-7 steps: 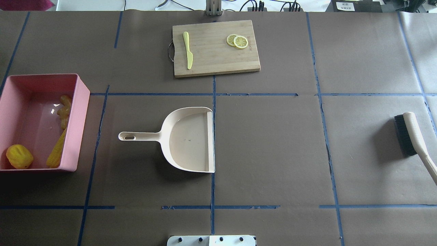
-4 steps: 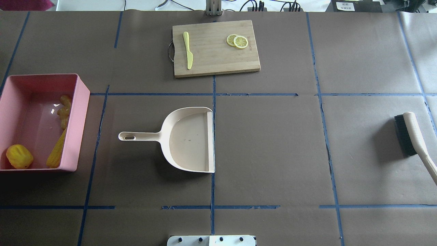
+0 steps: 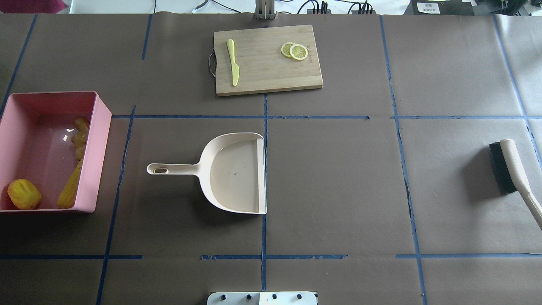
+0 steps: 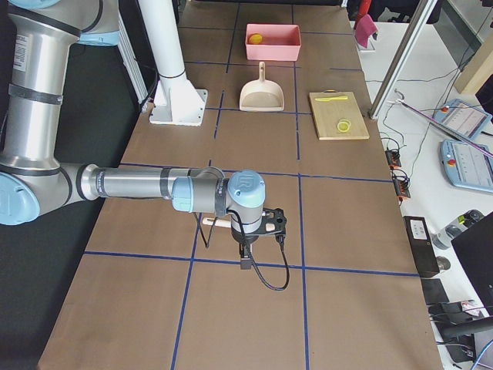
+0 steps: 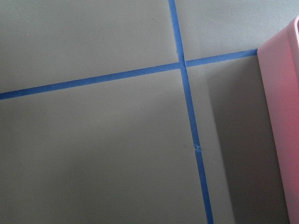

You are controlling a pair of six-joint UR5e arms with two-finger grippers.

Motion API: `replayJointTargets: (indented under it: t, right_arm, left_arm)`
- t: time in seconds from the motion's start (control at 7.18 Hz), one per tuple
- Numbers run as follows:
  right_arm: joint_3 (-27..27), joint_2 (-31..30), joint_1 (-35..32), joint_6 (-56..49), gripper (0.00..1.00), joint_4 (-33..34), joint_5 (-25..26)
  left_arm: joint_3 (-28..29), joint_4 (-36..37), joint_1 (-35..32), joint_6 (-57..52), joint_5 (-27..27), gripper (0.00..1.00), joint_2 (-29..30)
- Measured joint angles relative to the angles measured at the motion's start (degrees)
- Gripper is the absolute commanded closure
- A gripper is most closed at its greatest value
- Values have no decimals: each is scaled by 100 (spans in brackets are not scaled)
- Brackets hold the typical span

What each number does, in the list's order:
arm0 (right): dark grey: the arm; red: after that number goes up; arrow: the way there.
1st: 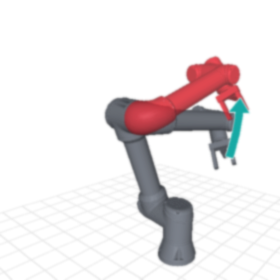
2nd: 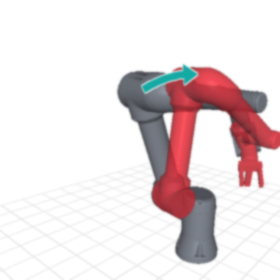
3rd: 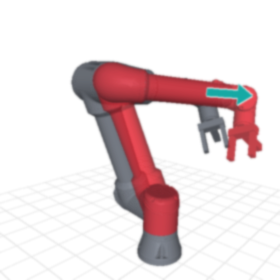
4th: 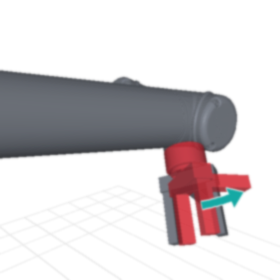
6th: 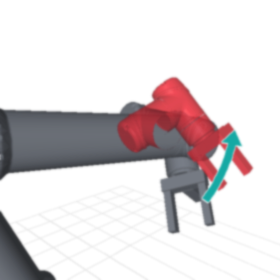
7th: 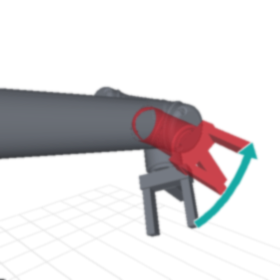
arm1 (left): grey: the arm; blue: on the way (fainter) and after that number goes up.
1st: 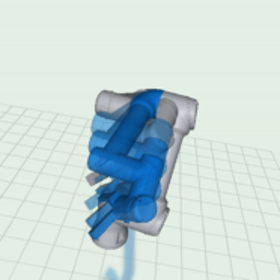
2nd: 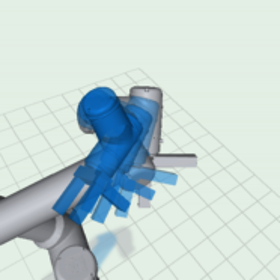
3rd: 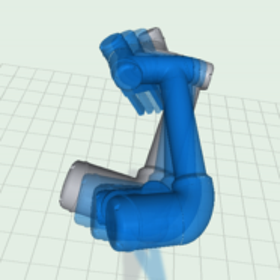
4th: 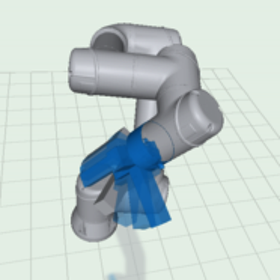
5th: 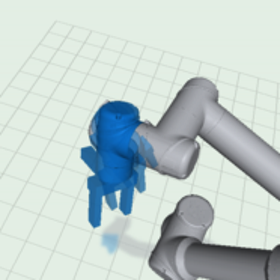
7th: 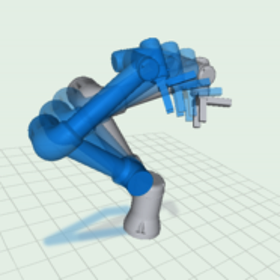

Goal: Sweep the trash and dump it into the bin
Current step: 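Lower the brush onto the table and hold still with the right gripper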

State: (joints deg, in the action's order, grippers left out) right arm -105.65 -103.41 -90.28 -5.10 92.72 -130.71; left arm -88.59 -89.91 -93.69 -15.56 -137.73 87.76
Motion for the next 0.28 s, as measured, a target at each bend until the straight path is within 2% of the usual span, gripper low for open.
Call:
replayJointTargets:
  t: [0.28]
  right_arm:
    - [0,-3,8,-6,0,0,-43]
  left_arm:
    - [-3,0,0,0,8,0,-4]
